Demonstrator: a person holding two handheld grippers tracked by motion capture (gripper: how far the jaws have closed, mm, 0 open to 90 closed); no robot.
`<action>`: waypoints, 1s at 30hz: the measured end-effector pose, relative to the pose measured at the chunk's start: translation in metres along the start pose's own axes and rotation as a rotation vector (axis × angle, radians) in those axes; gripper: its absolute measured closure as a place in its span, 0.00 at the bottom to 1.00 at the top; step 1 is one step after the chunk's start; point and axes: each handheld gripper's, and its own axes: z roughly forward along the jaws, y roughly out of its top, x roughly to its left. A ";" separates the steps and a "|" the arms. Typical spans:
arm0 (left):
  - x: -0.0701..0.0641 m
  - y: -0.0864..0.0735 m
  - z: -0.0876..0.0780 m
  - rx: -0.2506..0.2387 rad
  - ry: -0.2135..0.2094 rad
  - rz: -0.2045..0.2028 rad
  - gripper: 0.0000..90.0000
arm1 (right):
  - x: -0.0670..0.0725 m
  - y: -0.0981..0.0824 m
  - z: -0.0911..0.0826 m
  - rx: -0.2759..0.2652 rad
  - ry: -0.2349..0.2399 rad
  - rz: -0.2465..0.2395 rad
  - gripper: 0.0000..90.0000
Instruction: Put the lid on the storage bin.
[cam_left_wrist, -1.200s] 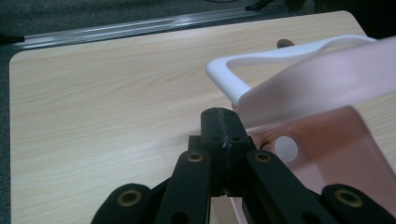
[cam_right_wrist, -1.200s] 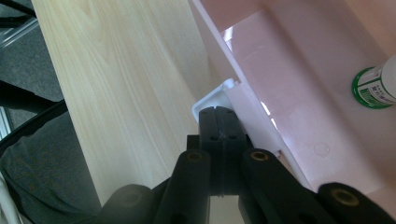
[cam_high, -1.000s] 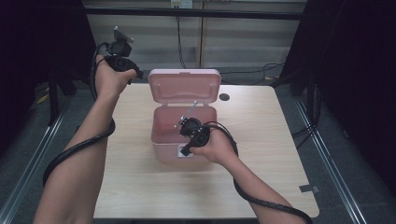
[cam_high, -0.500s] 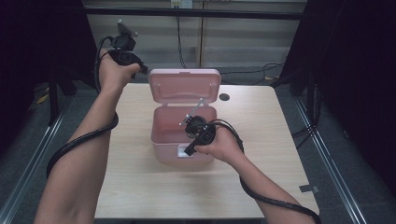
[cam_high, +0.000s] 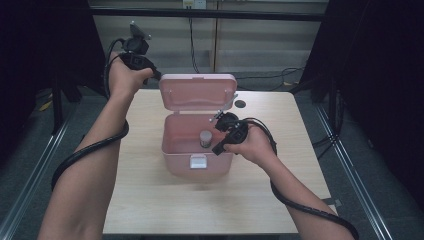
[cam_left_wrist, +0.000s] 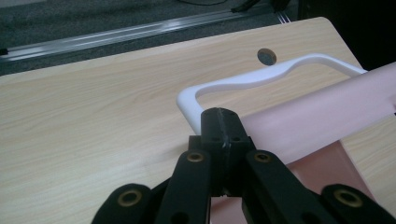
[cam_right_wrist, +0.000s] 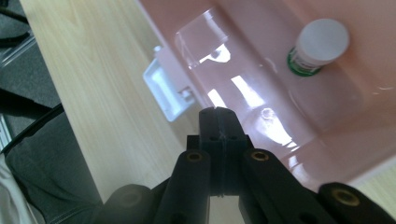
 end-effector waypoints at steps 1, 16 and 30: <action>0.000 0.000 0.000 0.003 -0.001 0.003 1.00 | -0.002 -0.001 -0.001 -0.003 0.003 0.006 1.00; -0.003 0.011 -0.001 -0.024 0.003 0.006 1.00 | -0.013 -0.006 -0.003 -0.010 -0.006 0.035 1.00; -0.012 0.006 0.008 -0.011 -0.039 0.011 1.00 | -0.019 -0.011 -0.006 -0.032 -0.008 0.053 1.00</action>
